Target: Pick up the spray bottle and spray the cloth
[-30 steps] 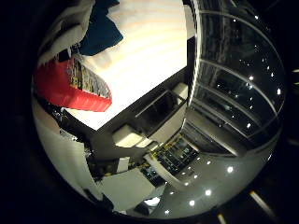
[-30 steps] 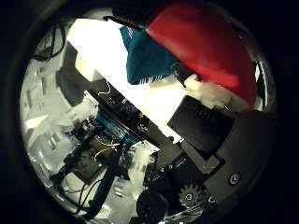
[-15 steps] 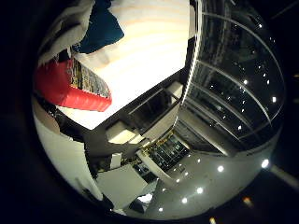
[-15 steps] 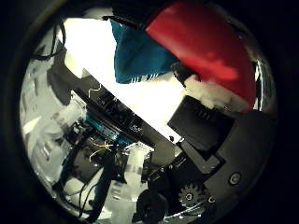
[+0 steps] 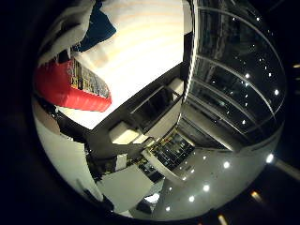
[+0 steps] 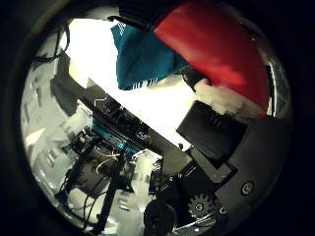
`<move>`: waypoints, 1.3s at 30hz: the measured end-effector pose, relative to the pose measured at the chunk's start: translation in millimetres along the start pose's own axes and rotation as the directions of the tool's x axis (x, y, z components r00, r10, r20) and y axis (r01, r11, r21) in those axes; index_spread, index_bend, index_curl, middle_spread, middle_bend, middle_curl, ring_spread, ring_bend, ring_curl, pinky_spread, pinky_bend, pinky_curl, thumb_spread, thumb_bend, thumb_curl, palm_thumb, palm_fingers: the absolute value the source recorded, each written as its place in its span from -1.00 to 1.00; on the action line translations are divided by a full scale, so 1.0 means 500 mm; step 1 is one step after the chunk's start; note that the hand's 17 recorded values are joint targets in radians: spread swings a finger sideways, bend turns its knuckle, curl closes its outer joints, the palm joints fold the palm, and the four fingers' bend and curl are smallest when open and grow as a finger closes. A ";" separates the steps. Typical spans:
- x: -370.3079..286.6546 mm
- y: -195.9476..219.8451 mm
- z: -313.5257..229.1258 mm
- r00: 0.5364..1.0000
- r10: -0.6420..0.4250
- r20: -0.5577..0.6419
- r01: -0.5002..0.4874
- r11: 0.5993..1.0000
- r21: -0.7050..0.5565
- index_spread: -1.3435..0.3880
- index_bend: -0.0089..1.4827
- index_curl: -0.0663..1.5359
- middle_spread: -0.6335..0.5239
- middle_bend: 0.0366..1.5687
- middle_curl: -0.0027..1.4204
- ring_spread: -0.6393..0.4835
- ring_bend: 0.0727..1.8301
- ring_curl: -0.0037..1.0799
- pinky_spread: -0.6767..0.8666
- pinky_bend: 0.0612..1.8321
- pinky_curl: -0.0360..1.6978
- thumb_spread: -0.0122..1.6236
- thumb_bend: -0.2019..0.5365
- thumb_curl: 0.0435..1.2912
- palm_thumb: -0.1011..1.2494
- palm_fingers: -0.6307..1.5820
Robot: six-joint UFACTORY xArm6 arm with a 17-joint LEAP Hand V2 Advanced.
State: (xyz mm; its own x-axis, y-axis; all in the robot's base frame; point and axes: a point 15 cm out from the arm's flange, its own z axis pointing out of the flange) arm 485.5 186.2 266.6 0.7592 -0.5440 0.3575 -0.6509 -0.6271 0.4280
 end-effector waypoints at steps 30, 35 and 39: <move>-0.179 -0.109 -0.357 0.824 -0.227 0.520 -0.175 0.769 0.614 0.28 0.50 0.13 -0.07 0.79 -0.08 -0.20 0.57 0.31 -0.30 0.09 0.75 -0.17 -0.50 0.42 0.68 0.60; -0.204 -0.146 -0.411 0.760 -0.311 0.571 -0.228 0.694 0.683 0.28 0.50 0.13 -0.07 0.78 -0.08 -0.20 0.57 0.31 -0.30 0.09 0.75 -0.18 -0.50 0.42 0.69 0.60; -0.248 -0.183 -0.415 0.696 -0.376 0.611 -0.241 0.679 0.693 0.28 0.50 0.13 -0.07 0.78 -0.08 -0.20 0.57 0.31 -0.30 0.09 0.75 -0.18 -0.49 0.42 0.69 0.60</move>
State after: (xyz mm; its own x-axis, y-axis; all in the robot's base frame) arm 452.6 426.6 355.6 0.7680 -0.4839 -0.4194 -0.6315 -0.6810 -0.3706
